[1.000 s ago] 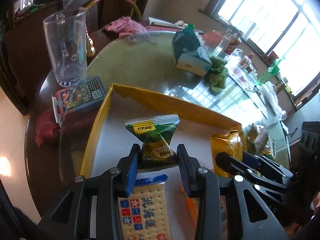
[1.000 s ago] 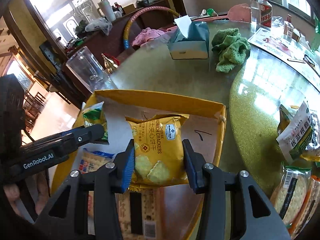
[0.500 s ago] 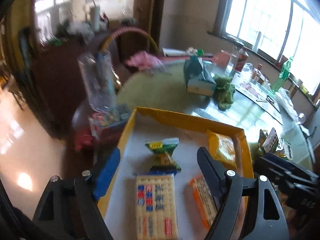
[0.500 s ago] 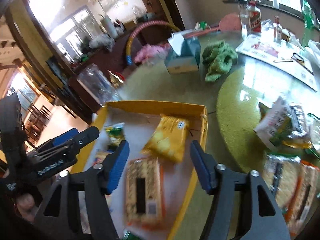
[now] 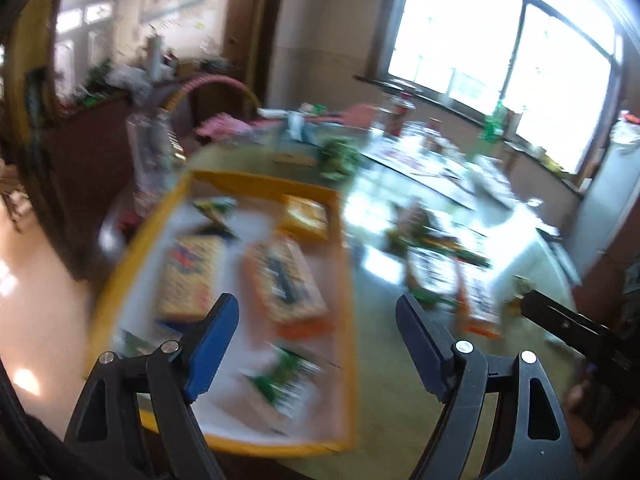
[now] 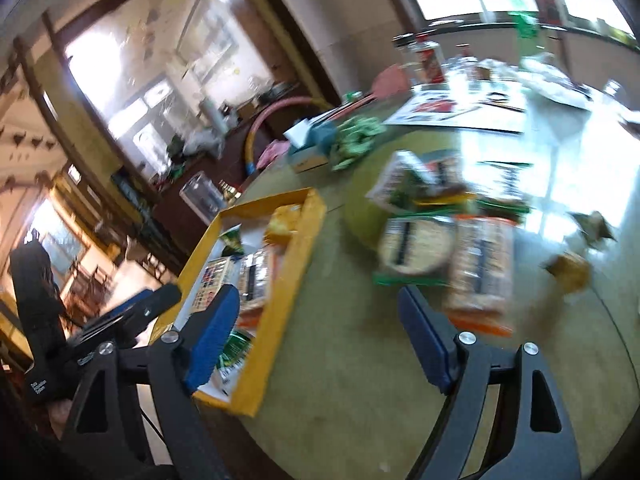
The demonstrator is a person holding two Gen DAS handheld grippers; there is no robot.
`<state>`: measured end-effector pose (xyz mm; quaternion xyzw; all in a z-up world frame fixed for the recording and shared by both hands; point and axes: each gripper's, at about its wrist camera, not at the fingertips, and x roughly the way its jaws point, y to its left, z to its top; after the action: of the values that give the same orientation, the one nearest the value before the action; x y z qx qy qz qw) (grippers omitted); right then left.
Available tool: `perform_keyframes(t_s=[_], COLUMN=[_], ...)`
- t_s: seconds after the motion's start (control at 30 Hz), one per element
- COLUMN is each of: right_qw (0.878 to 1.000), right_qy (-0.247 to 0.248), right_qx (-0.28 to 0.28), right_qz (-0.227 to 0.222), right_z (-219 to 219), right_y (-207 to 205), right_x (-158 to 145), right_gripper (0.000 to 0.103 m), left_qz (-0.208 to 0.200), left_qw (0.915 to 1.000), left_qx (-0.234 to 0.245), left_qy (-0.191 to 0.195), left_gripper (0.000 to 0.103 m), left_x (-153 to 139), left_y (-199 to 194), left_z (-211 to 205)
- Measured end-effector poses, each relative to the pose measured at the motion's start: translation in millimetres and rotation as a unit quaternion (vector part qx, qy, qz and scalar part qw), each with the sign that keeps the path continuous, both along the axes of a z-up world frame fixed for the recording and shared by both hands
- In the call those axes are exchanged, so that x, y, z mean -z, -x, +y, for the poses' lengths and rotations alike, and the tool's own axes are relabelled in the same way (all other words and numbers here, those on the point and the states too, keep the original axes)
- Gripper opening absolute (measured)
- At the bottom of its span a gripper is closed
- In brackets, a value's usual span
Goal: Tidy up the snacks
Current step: 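Place the green candy bag and yellow cracker bag into the tray, then grasp the round cracker pack with the left gripper while the right grasps a barcode cracker pack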
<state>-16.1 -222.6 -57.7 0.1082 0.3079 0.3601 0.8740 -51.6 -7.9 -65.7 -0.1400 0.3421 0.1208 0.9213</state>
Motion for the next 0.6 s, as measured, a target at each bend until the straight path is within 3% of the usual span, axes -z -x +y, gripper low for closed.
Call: perform_keyframes(t_s=[0.23,0.33,0.5,0.6], right_qw=[0.998,0.996,0.996,0.996], right_qy=[-0.032,-0.036,-0.019,0.023], right_qx=[0.036,0.053,0.048,0.05], right_qz=[0.042,0.054,0.07,0.076], right_z=[-77.9,-98.9,-89.9,-62.3], right_y=[-7.1,-13.6,-31.1,-48.3], right_x=[18.3,26.4,36.9,44.3], right_gripper=[0.082,0.082,0.082,0.082], left_qz=[0.02,0.026,0.036,0.036], left_qw=[0.997,0.9963,0.9965,0.9974], left_qx=[0.066,0.077,0.075,0.063], left_qy=[0.033,0.029,0.013,0.007], left_gripper=[0.081,0.081,0.081,0.081], left_x=[6.5,10.1,16.0,17.0], left_y=[-14.4,-20.9,-22.7,-23.1], left_z=[-46.6,-60.1,-70.1,-67.9])
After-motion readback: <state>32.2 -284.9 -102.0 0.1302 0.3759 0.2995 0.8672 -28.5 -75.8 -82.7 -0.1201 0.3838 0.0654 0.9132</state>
